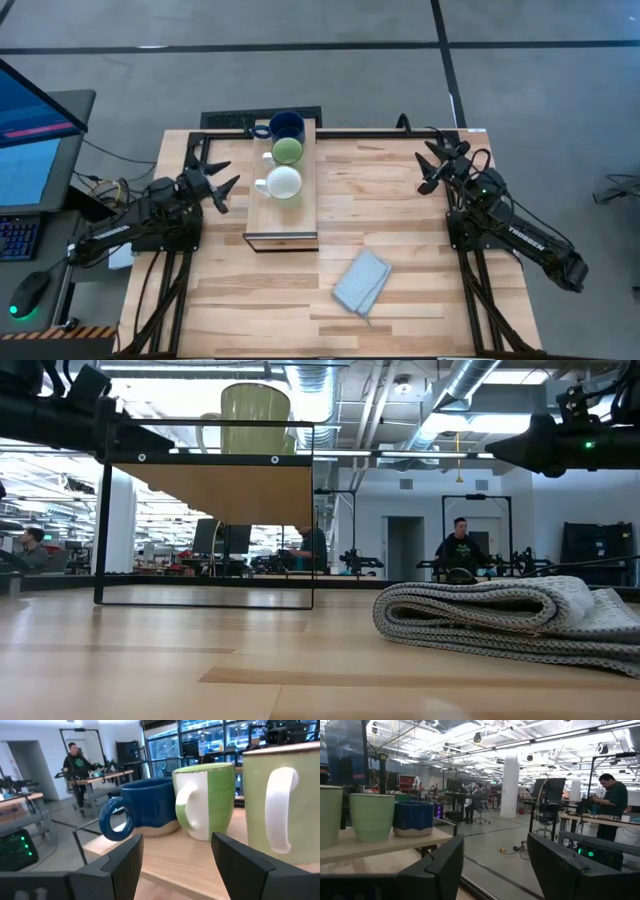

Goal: Stack small to large cups/mugs on shelf
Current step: Return to Home Position

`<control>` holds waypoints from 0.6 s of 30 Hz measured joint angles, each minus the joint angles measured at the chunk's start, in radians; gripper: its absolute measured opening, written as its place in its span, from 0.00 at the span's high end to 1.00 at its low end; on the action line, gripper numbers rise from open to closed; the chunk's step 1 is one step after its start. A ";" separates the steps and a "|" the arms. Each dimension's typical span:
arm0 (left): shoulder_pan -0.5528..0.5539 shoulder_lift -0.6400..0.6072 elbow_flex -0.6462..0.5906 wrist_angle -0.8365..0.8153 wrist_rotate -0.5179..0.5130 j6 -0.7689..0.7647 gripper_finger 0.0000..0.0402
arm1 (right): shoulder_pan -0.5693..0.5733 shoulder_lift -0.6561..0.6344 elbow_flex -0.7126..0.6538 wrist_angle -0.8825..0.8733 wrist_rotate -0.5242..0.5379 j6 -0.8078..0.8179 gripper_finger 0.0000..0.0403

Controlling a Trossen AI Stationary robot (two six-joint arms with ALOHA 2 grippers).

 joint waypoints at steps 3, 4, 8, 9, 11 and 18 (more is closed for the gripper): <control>0.000 0.000 -0.033 0.069 0.001 0.002 0.43 | 0.000 0.000 0.000 0.000 0.000 -0.001 0.41; 0.000 0.000 -0.059 0.109 0.001 0.003 0.43 | 0.000 0.000 0.000 0.000 0.000 -0.001 0.41; 0.000 0.002 -0.127 0.209 -0.023 0.019 0.43 | 0.000 0.000 0.000 0.000 0.000 -0.001 0.41; 0.000 0.001 -0.126 0.234 -0.034 0.020 0.43 | 0.000 0.000 0.000 0.000 0.000 0.001 0.41; 0.001 0.000 -0.125 0.230 -0.050 0.038 0.43 | 0.000 0.000 0.000 -0.001 0.000 0.008 0.41; 0.001 0.004 -0.124 0.153 -0.083 0.030 0.43 | -0.001 0.000 0.000 -0.011 0.001 0.007 0.41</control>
